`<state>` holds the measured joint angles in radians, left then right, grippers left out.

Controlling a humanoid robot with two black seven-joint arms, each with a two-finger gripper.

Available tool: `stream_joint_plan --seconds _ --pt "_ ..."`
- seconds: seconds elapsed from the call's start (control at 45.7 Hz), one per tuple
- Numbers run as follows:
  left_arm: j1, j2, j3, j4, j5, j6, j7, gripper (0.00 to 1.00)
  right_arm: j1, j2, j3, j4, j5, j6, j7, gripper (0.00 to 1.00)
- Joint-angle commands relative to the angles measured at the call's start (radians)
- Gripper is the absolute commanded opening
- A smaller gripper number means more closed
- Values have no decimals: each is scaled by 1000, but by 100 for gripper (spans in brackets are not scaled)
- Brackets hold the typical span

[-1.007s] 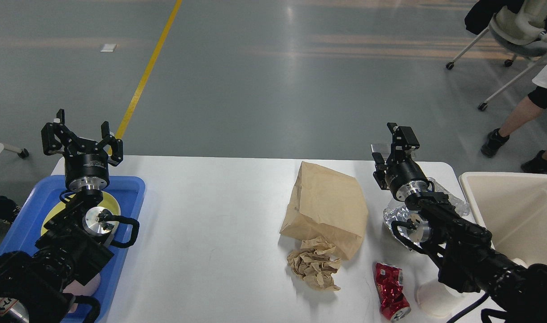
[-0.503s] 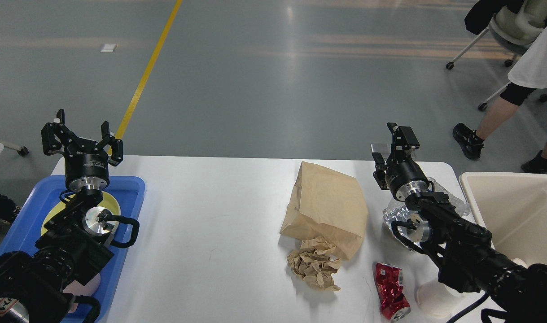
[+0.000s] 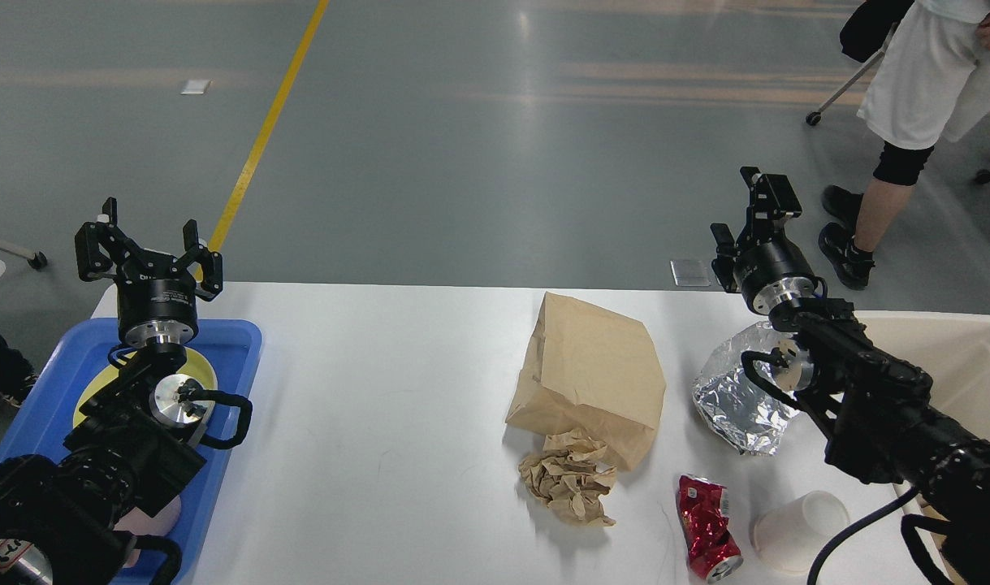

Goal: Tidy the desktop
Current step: 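Raise the right gripper up from beside the foil wrapper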

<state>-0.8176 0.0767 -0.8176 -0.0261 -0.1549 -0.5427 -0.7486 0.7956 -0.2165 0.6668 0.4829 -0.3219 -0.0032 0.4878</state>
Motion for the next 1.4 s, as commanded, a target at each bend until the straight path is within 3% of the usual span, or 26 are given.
stream_joint_plan --seconds 0.0,0.46,0.985,1.16,1.269,1.379 --pt "0 0 0 0 0 0 0 96 7 -6 5 0 1 0 0 100" --pt "2 0 0 0 0 -13 0 96 2 11 0 -4 1 -4 5 100" --pt "2 0 0 0 0 -13 0 96 39 -72 7 -6 3 9 9 100" --pt "2 0 0 0 0 -13 0 96 57 -72 -18 2 -3 81 0 100" --pt "2 0 0 0 0 -13 0 96 115 -80 -125 -10 -40 115 -18 100" --pt "2 0 0 0 0 -14 0 96 220 -87 -415 -15 -51 118 -66 100"
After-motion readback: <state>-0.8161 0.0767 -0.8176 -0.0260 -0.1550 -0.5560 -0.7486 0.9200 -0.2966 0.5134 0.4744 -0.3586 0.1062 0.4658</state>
